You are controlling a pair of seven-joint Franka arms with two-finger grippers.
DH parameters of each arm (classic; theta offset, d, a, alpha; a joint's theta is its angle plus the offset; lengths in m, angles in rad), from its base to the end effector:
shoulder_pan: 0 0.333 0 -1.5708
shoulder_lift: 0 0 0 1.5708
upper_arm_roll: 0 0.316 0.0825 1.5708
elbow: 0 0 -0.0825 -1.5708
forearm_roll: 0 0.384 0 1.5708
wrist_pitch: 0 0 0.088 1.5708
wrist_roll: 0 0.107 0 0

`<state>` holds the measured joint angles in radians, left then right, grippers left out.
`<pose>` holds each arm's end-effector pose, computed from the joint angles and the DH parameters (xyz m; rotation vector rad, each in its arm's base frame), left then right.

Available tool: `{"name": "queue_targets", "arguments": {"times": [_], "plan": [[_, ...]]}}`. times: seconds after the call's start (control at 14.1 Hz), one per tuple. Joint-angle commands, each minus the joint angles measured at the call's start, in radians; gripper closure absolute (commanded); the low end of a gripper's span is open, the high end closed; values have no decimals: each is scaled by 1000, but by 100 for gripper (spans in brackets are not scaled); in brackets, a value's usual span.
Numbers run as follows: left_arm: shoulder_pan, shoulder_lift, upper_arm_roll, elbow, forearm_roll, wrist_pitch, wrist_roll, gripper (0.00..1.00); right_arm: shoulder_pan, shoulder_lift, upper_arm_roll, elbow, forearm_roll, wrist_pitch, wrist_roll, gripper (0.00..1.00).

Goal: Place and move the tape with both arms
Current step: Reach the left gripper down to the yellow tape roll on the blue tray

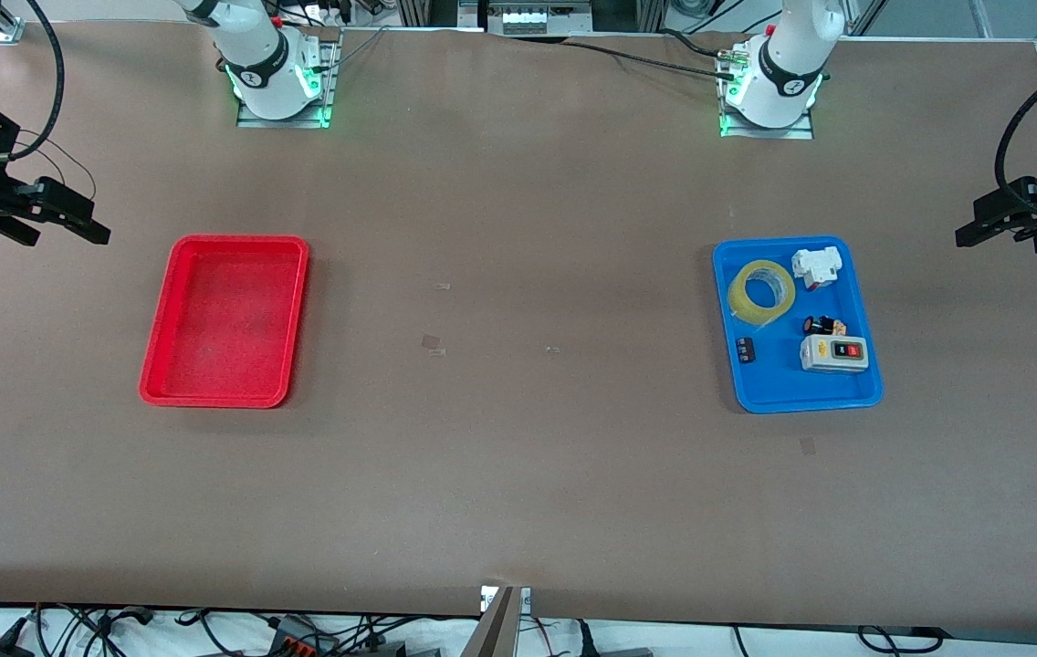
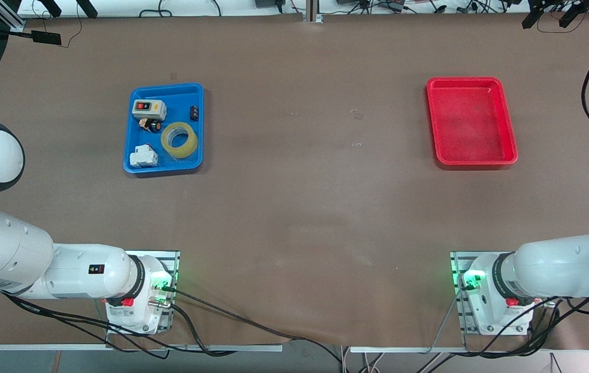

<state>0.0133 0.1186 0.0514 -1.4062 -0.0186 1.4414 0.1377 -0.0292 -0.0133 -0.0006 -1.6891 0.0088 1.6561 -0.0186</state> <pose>0.5769 0.0332 0.6232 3.1160 -0.1165 -0.1272 0.5545 -0.0157 0.5832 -3.1321 0.0188 0.0305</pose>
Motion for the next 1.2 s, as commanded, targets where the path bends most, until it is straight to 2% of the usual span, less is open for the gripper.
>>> {"name": "queue_targets", "arguments": {"times": [0.0,0.21,0.49,0.78,0.92,1.13], "plan": [[-1,-40,10,-42,-8,-3,26,0,5,-34,-1,-17,-12,-15,-21,0],[0,-80,7,-109,0,11,26,0,5,-34,-1,-17,-12,-13,-21,0],[23,-85,-45,-109,14,36,26,0,5,-31,-1,-17,-12,-15,-21,0],[25,-85,-41,-132,11,5,49,0,3,-10,-1,3,-4,-9,-9,0],[27,-86,-41,-250,11,34,57,0,0,-7,-1,3,-6,-13,-11,0],[28,-102,-51,-466,9,231,80,0,2,-7,-1,3,-9,-12,-11,0]]}}
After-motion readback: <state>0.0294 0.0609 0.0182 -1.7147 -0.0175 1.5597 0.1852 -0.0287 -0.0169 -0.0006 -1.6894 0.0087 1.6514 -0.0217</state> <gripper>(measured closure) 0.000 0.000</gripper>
